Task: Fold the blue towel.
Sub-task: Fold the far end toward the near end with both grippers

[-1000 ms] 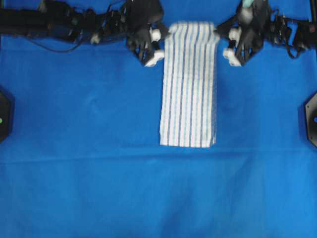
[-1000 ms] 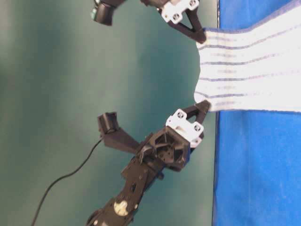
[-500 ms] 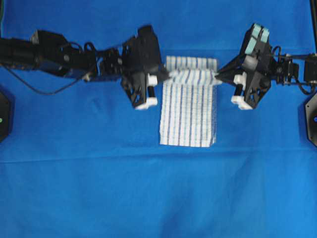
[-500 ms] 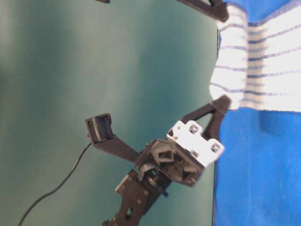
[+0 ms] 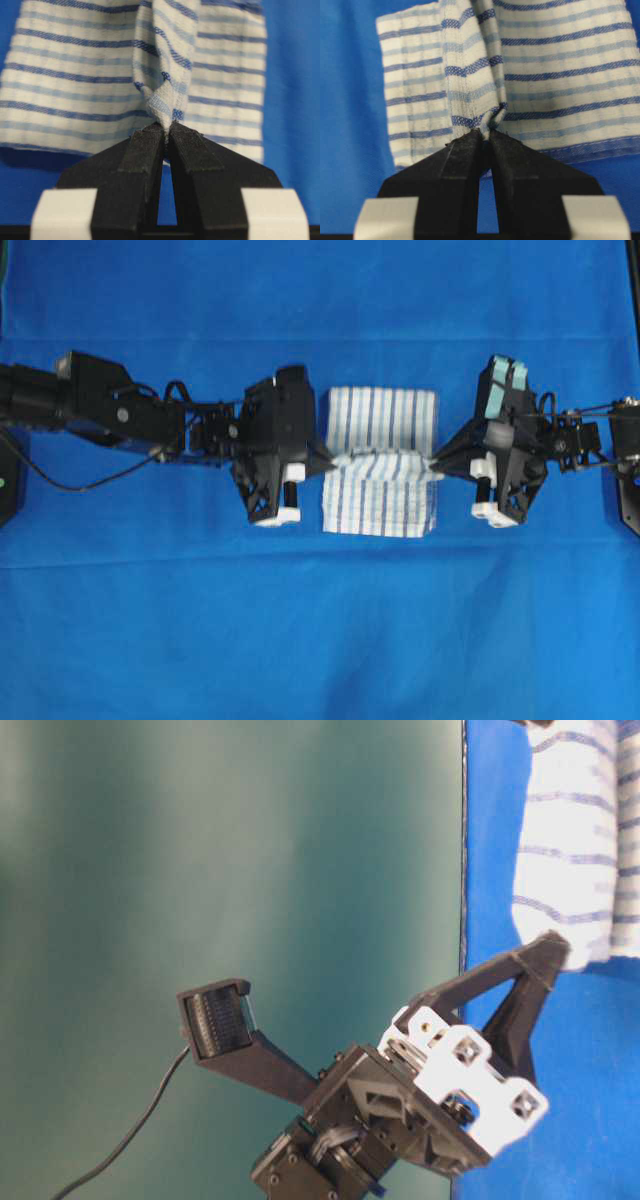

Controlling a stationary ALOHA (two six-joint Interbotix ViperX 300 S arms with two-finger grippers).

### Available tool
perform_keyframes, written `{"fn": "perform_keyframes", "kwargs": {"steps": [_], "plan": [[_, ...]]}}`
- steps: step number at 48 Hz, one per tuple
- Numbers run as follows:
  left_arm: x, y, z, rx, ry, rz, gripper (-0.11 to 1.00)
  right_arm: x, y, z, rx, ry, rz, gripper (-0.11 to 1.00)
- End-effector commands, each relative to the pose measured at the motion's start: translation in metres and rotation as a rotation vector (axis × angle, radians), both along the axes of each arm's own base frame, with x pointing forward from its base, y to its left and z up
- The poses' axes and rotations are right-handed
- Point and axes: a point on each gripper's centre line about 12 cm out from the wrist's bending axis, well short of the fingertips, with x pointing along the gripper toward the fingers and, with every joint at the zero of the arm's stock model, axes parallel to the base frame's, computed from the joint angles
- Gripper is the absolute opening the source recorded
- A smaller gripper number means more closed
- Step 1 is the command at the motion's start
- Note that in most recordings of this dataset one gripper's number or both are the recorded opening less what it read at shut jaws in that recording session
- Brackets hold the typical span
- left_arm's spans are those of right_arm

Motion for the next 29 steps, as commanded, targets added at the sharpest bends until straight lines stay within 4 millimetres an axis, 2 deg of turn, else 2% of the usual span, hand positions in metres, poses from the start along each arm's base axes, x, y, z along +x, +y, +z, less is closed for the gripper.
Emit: {"fn": "perform_keyframes", "kwargs": {"steps": [1, 21, 29], "plan": [[0.001, -0.006, 0.014, 0.001, -0.038, -0.015, 0.01, 0.006, 0.003, 0.005, 0.004, -0.017, 0.008, 0.08], [0.002, -0.008, -0.013, 0.0, -0.028, -0.016, 0.01, 0.021, 0.014, -0.016, 0.016, 0.056, 0.034, 0.08], [0.004, -0.012, -0.015, 0.0, -0.044, -0.025, 0.01, 0.022, 0.019, -0.017, 0.027, 0.065, 0.038, 0.08]]}}
